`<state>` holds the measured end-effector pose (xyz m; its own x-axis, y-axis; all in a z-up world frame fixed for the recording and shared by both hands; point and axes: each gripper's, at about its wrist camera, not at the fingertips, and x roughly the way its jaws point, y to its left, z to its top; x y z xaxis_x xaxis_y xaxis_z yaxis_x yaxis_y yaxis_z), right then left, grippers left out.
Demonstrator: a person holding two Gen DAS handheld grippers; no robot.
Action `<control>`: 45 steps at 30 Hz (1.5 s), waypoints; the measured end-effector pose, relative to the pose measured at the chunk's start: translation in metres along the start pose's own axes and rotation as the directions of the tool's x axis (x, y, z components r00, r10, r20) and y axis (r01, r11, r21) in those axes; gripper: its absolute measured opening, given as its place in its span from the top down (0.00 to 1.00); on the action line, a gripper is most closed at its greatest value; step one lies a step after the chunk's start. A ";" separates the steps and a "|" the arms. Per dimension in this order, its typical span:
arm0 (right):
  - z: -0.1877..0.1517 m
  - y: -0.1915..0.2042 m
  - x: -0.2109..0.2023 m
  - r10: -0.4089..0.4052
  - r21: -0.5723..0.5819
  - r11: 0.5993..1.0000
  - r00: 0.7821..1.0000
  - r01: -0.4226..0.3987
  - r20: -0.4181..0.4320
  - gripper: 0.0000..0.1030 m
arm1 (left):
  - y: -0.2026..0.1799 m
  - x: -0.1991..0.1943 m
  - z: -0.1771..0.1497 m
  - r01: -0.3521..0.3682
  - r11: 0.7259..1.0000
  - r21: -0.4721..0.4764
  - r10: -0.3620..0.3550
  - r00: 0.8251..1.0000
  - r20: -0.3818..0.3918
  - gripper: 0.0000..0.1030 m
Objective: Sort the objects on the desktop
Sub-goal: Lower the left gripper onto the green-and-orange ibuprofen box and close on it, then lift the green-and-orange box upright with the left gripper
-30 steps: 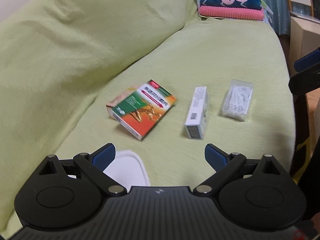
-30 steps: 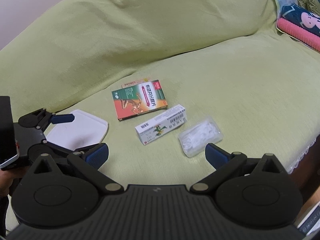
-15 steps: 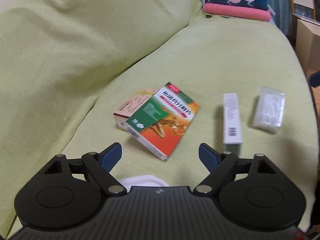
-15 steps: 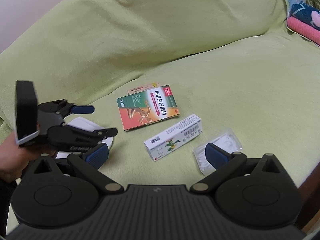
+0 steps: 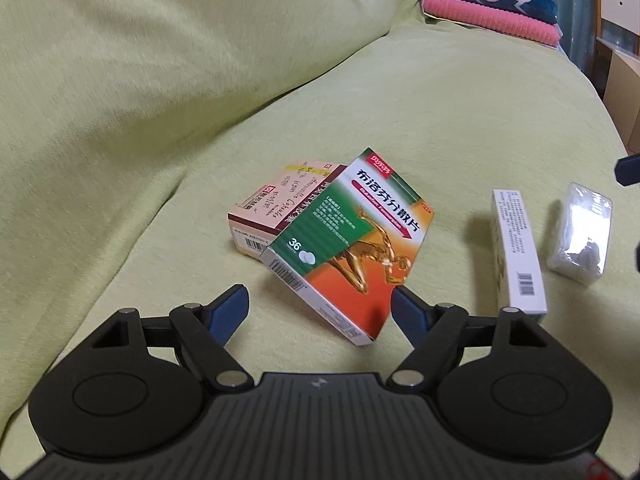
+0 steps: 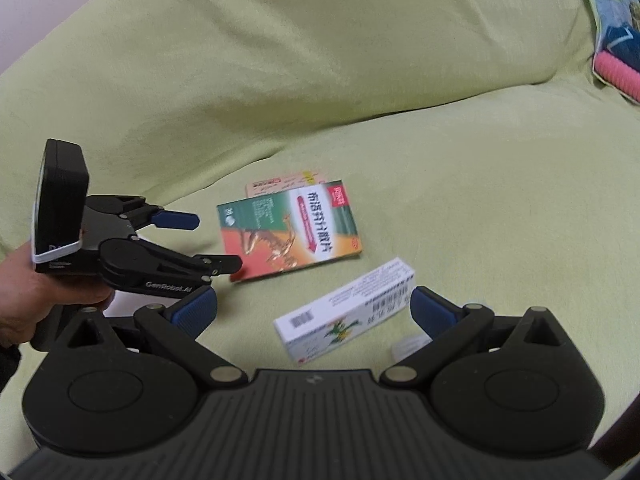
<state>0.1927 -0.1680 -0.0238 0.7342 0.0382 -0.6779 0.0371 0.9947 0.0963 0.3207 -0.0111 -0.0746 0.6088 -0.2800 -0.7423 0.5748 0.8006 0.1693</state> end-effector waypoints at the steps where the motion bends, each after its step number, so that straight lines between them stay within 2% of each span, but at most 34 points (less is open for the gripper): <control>1: 0.001 -0.001 0.003 -0.001 0.000 1.000 1.000 0.001 -0.001 0.01 | 0.001 0.003 0.000 0.004 1.000 -0.005 -0.004 1.000 -0.004 0.23; 12: -0.005 -0.015 0.028 0.002 0.025 1.000 0.999 -0.001 -0.045 0.01 | 0.016 0.028 -0.001 0.090 0.989 -0.116 -0.092 0.996 -0.007 0.28; 17: -0.008 -0.019 0.029 -0.001 0.036 0.999 0.998 0.003 -0.055 0.01 | 0.020 0.032 0.002 0.132 0.977 -0.167 -0.132 0.991 0.010 0.37; 21: -0.010 -0.021 0.029 -0.011 0.036 0.999 0.998 0.013 -0.060 0.01 | 0.015 0.032 0.005 0.124 0.981 -0.150 -0.122 0.992 0.018 0.42; 28: -0.014 -0.018 0.024 -0.016 0.037 0.999 0.998 0.018 -0.064 0.01 | -0.006 0.019 0.007 0.111 0.991 -0.074 -0.109 0.994 0.028 0.55; 41: -0.013 -0.015 0.022 -0.019 0.037 0.999 0.998 0.021 -0.062 0.01 | -0.028 0.024 0.017 0.124 0.992 0.011 -0.124 0.992 0.001 0.56; 45: -0.012 -0.014 0.021 -0.021 0.035 0.999 0.998 0.023 -0.062 0.01 | -0.034 0.025 0.016 0.137 0.990 0.010 -0.137 0.991 -0.004 0.64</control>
<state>0.1994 -0.1797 -0.0480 0.6899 0.0237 -0.7235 0.0773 0.9913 0.1062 0.3251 -0.0533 -0.0882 0.5219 -0.3854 -0.7610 0.6582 0.7494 0.0720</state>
